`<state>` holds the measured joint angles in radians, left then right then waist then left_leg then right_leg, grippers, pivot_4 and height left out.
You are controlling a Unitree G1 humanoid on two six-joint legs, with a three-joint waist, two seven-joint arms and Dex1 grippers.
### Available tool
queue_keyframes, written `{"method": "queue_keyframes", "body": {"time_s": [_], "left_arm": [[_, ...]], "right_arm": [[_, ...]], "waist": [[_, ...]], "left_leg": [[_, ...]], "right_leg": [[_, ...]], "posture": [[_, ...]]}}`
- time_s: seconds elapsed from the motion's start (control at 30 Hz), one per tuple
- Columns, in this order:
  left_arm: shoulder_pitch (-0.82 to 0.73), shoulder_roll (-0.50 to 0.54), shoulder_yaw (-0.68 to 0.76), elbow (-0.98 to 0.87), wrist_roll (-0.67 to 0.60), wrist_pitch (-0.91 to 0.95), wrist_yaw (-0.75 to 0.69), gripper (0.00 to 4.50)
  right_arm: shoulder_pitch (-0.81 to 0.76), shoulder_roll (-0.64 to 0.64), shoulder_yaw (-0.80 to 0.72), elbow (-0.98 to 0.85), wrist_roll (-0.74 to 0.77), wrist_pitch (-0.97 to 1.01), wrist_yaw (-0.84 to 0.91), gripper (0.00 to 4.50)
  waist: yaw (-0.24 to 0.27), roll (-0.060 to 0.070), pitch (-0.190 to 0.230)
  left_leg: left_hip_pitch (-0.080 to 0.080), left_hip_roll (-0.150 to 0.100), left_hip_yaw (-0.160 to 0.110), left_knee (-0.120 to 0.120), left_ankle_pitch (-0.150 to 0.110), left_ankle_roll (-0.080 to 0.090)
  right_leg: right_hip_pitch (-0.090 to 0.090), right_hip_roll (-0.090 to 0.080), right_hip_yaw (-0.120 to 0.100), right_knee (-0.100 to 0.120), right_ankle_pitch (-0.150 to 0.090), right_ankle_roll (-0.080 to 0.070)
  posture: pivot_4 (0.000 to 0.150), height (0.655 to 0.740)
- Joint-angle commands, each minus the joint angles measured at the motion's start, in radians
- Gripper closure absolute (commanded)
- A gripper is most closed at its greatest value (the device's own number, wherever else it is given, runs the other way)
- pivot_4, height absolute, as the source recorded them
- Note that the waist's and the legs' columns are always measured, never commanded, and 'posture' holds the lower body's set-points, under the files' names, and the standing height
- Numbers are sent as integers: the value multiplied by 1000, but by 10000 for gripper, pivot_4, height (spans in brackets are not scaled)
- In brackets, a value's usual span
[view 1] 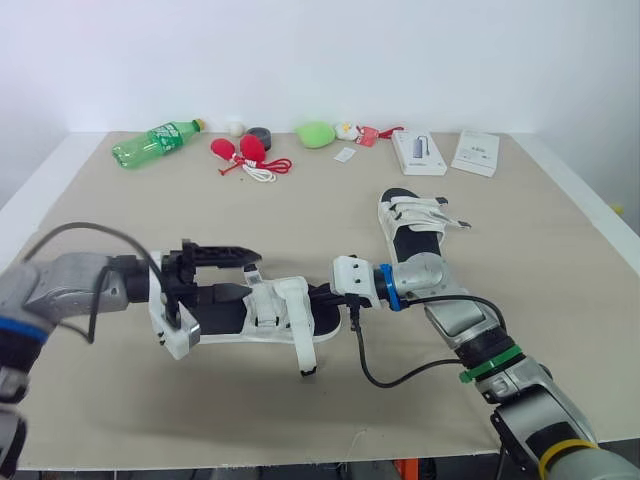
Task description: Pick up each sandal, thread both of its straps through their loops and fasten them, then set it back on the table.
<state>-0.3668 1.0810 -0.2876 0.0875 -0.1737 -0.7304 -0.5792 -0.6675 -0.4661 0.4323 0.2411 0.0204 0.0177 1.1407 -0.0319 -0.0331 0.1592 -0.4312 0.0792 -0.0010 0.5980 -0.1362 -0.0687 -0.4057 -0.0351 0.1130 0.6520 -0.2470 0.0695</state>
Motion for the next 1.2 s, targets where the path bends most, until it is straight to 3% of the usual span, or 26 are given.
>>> {"method": "queue_keyframes", "body": {"time_s": [0.03, 0.13, 0.3, 0.37, 0.5, 0.6, 0.73, 0.97, 1.2], "left_arm": [[90, 82, 78, -327, -651, 581, -116, 2308], [182, 149, 161, -519, -1011, 882, -140, 2308], [345, 194, 307, -626, -1265, 1165, -241, 2308], [384, 198, 353, -642, -1308, 1248, -283, 2308], [423, 169, 330, -691, -1188, 1316, -332, 2308], [385, 82, 188, -654, -936, 1269, -291, 2308], [277, -64, 81, -564, -752, 1259, -213, 2308], [192, -244, 3, -489, -602, 1282, -211, 2308], [144, -329, -11, -443, -567, 1307, -269, 2308]], "right_arm": [[37, -24, 56, 71, -70, 25, 34, 45000], [26, -15, 57, 87, -73, 21, 36, 45000], [16, -9, 56, 95, -73, 17, 44, 45000], [14, -11, 55, 97, -73, 15, 47, 45000], [16, -14, 54, 99, -76, 12, 51, 45000], [20, -11, 54, 90, -75, 20, 50, 45000], [30, -14, 52, 78, -76, 24, 50, 45000], [45, -21, 48, 59, -77, 34, 45, 45000], [47, -20, 49, 57, -80, 36, 39, 45000]], "waist": [[1, -2, 0], [-1, -2, 0], [-3, 0, 0], [-3, 0, 0], [-3, 0, 0], [-3, 0, 0], [-3, 2, -3], [-2, -1, -4], [5, 0, -5]], "left_leg": [[0, 4, 4, 1, 0, 0], [2, 5, 4, 0, 0, -1], [4, 5, 4, 0, -2, -3], [5, 5, 4, 0, -2, -3], [5, 4, 3, 0, -4, -6], [5, 3, 3, 0, -4, -7], [5, 2, 4, 0, -5, -8], [4, 2, 2, 0, -5, -7], [4, 1, 1, 3, -5, -8]], "right_leg": [[-1, 0, -2, 0, -1, -1], [0, 0, -4, 0, -2, -3], [0, 1, -4, -1, -4, -3], [0, 2, -5, 0, -5, -4], [0, 1, -4, -2, -5, -4], [0, 0, -3, -3, -5, -4], [0, 0, -2, -5, -5, -4], [0, 1, -2, -5, -5, -4], [2, 1, -2, -5, -5, -4]], "posture": [[1500, 7400], [1500, 7400], [1500, 7400], [1500, 7400], [1500, 7400], [1500, 7400], [1500, 7400], [1500, 7400], [1500, 7400]]}}
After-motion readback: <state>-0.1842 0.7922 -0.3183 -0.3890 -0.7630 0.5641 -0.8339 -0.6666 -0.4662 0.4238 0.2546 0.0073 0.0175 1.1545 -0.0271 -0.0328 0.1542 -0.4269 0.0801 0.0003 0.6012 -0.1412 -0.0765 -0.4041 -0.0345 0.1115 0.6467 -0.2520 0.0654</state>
